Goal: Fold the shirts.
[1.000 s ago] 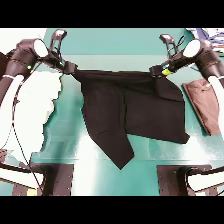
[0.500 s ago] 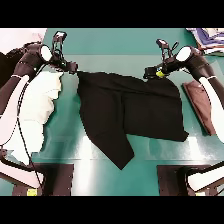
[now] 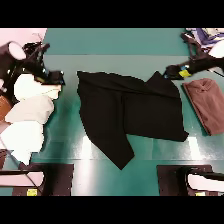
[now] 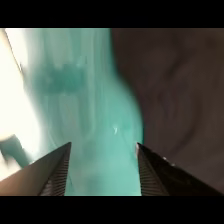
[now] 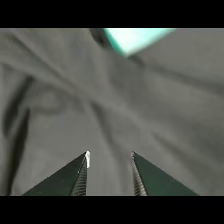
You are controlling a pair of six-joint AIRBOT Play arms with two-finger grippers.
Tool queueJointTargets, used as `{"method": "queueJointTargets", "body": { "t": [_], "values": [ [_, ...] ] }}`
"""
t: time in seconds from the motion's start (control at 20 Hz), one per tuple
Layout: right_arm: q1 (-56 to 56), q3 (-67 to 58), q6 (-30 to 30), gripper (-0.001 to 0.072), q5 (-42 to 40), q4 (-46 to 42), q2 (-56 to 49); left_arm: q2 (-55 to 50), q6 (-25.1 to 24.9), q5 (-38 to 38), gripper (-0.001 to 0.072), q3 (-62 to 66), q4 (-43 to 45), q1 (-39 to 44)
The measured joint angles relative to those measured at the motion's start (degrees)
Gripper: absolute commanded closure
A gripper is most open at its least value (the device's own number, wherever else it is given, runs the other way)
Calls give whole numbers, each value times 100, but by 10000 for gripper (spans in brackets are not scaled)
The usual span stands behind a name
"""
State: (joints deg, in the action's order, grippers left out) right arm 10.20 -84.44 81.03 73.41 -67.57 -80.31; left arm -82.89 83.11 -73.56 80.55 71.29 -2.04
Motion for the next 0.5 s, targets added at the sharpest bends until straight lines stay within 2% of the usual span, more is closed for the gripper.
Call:
{"method": "queueJointTargets", "body": {
  "t": [0.3, 0.5],
  "values": [
    [-632, 1464, -44, 376, -103, 68, 1443, 1980, -46, 669, 218, -3265, -1062, 396],
    [-892, 1956, -50, 376, -214, 118, 2063, 2535, 35, 1174, 218, -4597, -1768, 942]
  ]
}}
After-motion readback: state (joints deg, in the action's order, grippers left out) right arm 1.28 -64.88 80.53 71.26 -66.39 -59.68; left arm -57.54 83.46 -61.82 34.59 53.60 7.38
